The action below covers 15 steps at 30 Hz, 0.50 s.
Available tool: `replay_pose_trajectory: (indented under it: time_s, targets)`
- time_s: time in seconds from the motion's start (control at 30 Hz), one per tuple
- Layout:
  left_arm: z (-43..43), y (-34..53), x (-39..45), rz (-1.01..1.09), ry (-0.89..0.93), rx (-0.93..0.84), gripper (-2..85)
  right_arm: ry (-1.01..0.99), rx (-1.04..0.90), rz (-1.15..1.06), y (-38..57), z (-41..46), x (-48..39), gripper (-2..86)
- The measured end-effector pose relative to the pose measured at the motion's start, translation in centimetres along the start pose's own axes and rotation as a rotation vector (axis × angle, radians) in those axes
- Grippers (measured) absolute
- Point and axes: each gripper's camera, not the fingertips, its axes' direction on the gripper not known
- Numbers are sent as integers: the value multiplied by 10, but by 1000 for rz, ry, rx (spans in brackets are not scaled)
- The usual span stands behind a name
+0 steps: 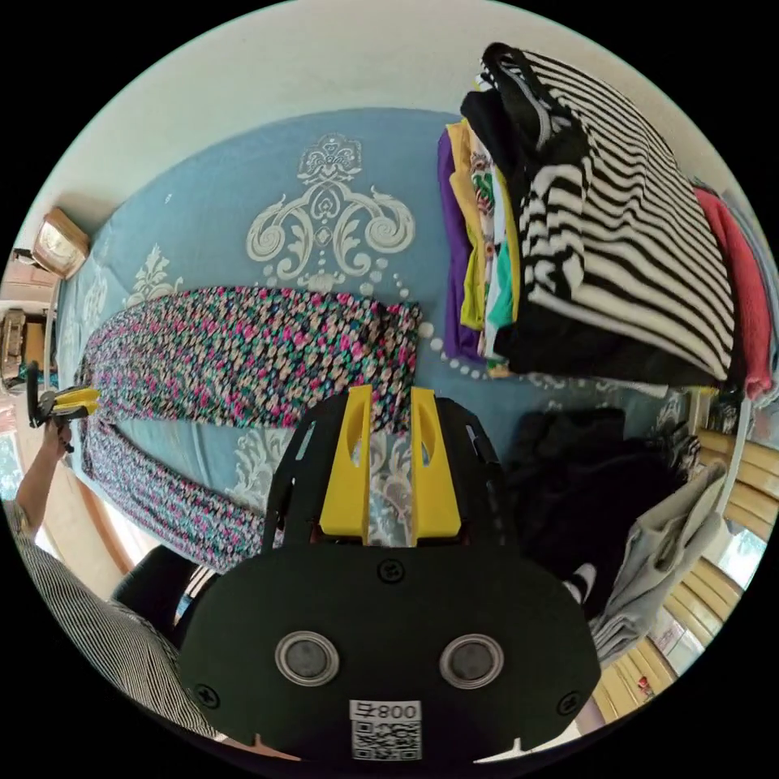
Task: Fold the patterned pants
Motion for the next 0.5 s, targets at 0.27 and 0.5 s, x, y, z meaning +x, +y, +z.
replay_pose_trajectory:
  time_s: [0.27,0.5]
  targets:
    - [64,25,-1,92,-211,-213,35,80,-275,45,83,92,15,68]
    - [66,34,-29,15,-147,-178,9,69,-295,55,70,132,41,22]
